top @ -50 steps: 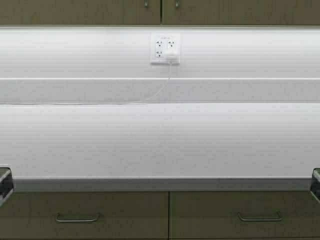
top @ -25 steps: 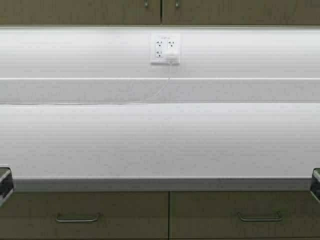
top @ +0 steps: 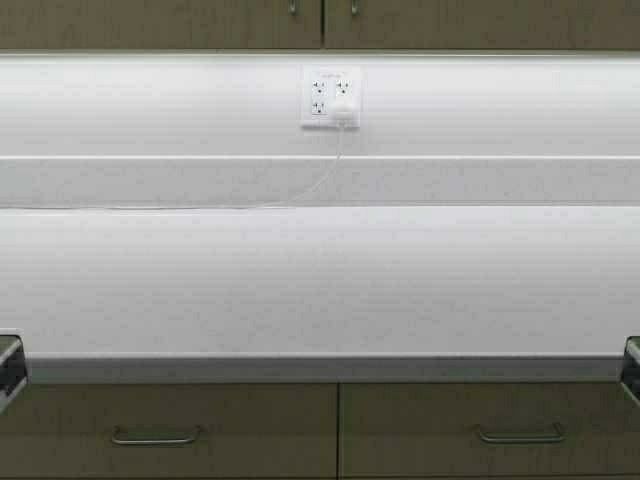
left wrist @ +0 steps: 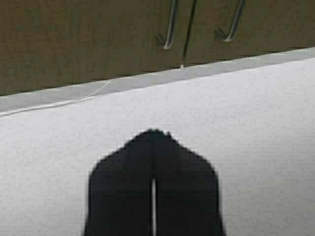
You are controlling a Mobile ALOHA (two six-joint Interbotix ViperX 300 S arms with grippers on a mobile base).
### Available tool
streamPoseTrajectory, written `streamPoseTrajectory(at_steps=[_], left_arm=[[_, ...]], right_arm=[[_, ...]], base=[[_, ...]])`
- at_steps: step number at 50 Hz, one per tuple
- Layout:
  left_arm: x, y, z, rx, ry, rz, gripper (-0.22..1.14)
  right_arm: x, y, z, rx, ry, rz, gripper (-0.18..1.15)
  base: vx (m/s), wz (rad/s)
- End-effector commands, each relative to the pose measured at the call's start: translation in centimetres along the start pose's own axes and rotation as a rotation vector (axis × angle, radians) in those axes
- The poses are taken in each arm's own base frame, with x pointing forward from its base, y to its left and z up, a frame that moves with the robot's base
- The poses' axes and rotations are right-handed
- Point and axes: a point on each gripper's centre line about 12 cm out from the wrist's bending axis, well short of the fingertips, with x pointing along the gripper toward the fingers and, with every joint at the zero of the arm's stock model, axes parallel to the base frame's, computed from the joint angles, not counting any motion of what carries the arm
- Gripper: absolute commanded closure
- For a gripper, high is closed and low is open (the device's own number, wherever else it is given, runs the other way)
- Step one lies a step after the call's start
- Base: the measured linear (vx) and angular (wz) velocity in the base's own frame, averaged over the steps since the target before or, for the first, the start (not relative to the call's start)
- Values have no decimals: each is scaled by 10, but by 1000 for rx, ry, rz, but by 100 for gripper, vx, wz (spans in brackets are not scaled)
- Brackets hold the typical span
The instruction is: Open the cabinet, put the pot inside, then close it
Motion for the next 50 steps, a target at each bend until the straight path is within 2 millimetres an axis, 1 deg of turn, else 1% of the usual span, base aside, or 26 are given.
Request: streamPoseTrajectory(at_steps=[1, 23, 50], left_arm=[[-4, -1, 5, 2, -18, -3, 88], [-3, 0, 3, 1, -15, -1, 88], [-3, -1, 9, 1, -32, -3, 88]], right_arm=[[-5, 1, 9, -1, -30, 4, 91], [-5, 1, 10, 0, -33, 4, 91], [-5, 1, 10, -2, -32, 5, 91]], base=[[0, 0], [0, 0], [0, 0]])
